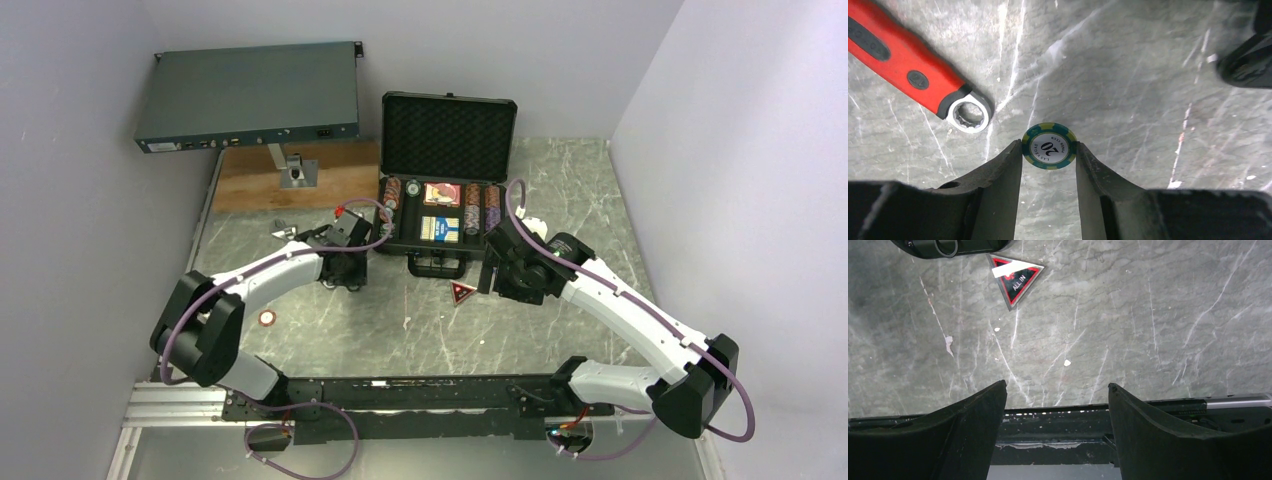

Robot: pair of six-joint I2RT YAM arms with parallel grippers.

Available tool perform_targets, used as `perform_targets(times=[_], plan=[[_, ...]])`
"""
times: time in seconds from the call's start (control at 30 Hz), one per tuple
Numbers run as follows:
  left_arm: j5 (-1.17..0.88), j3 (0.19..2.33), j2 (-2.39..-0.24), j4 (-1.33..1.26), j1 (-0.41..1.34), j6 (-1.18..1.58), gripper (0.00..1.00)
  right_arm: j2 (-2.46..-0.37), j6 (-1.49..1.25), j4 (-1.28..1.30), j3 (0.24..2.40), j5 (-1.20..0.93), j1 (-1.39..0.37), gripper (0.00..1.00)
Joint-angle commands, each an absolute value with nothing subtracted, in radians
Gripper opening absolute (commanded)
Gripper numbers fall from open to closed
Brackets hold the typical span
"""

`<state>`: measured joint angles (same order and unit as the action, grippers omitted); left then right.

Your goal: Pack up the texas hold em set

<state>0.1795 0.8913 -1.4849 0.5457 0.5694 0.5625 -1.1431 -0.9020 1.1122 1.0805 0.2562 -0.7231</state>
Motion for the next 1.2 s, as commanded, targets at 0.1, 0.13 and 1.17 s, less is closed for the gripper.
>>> perform_targets(times=[0.1, 0.13, 1.17], plan=[[0.166, 0.998, -1.438, 0.573, 0.574, 0.558, 0.33, -1.109, -0.922, 1.101, 1.076, 0.267, -0.721, 0.76], [0.167, 1.019, -1.442, 0.576, 0.575, 0.554, 0.33, -1.108, -0.922, 1.105, 1.079, 0.269, -0.721, 0.76], [0.172, 1.139, -1.516, 0.568, 0.601, 0.445, 0.69, -1.003, -0.982, 1.19, 1.017, 0.267, -0.722, 0.76]])
